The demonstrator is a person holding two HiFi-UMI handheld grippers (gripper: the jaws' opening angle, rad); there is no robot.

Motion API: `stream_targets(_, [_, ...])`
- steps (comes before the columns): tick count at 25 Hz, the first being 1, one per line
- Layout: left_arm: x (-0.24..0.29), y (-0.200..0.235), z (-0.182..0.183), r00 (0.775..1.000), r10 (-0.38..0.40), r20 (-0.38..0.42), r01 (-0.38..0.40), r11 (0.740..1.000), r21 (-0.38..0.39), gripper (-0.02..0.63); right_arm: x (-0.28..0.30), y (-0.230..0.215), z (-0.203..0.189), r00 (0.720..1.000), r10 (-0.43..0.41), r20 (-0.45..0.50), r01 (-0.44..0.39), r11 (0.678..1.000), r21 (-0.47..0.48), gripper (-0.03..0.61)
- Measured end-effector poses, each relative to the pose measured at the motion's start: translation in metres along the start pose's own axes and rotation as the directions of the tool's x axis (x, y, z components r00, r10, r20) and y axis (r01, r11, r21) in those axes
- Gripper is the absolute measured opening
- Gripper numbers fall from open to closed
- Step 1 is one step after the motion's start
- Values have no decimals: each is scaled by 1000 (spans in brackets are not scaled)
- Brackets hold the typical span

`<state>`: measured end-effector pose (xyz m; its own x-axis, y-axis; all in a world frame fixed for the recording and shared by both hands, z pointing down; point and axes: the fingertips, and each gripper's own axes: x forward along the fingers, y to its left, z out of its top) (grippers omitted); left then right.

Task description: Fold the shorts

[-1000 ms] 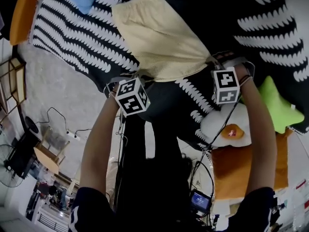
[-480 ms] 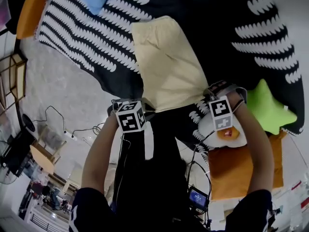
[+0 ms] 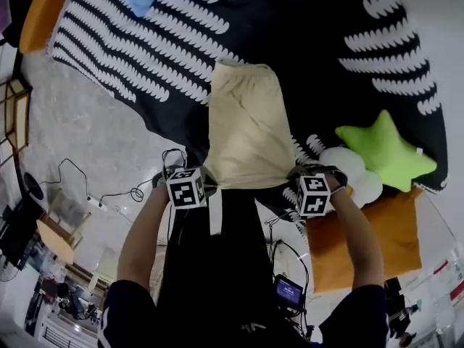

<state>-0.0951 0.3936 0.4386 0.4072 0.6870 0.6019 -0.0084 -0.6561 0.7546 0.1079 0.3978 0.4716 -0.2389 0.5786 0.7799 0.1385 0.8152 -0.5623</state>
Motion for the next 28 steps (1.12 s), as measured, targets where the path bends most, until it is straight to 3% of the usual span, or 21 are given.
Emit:
stream_targets(5, [-9, 18, 31, 998, 14, 65, -11, 999, -44, 32, -21, -10, -24, 999, -36, -16, 37, 998, 54, 34])
stream_targets(10, [-51, 53, 17, 992, 20, 121, -6, 994, -112, 32, -37, -46, 3, 999, 15, -30, -11, 990, 143, 35])
stream_targets(15, [-107, 83, 26, 989, 22, 143, -8, 995, -102, 32, -87, -87, 25, 997, 67, 30, -72, 969, 237, 35])
stream_targets(20, [-150, 125, 43, 964, 82, 252, -39, 984, -173, 34, -129, -156, 28, 999, -27, 32, 17, 959, 285, 38])
stream_targets(28, [-186, 174, 66, 940, 173, 296, -107, 968, -225, 34, -166, -225, 25, 990, -93, 106, 52, 940, 336, 38])
